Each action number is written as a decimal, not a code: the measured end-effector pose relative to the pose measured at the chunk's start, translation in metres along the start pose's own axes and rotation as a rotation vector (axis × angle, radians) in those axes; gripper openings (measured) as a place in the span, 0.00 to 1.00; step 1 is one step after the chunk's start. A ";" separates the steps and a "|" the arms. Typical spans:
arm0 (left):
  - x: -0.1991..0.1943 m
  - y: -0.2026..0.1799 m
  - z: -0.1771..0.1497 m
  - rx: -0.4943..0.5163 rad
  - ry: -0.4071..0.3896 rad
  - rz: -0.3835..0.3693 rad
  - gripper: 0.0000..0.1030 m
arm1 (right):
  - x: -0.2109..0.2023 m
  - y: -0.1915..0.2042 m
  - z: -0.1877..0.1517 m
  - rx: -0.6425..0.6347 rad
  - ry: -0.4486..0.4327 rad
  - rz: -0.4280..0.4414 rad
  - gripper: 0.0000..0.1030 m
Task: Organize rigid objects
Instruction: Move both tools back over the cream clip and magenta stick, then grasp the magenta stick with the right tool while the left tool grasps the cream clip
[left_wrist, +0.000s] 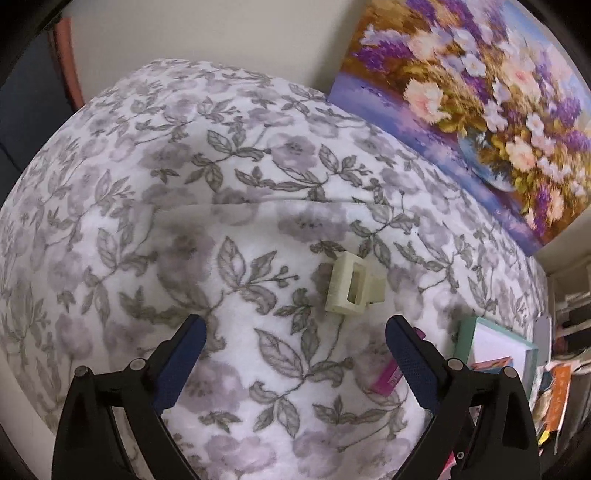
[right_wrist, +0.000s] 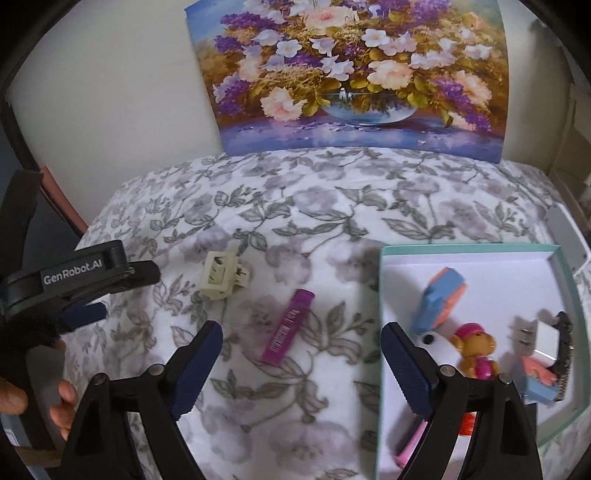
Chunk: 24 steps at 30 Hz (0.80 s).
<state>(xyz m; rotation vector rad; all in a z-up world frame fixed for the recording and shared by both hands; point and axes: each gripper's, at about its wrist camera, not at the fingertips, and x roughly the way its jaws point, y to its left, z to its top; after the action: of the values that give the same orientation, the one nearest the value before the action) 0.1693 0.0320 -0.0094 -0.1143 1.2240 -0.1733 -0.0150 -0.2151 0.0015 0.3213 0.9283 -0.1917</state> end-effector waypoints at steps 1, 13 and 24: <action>0.002 -0.002 0.001 0.011 0.001 0.007 0.95 | 0.003 0.001 0.000 0.000 0.003 -0.002 0.86; 0.031 -0.017 0.014 0.051 0.031 -0.043 0.91 | 0.055 0.005 0.000 -0.012 0.112 -0.023 0.70; 0.057 -0.038 0.012 0.094 0.061 -0.076 0.89 | 0.087 0.006 0.001 -0.008 0.161 -0.034 0.56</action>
<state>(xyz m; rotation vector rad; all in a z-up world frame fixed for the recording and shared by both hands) 0.1965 -0.0161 -0.0508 -0.0741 1.2707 -0.3018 0.0386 -0.2122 -0.0670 0.3166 1.0941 -0.1951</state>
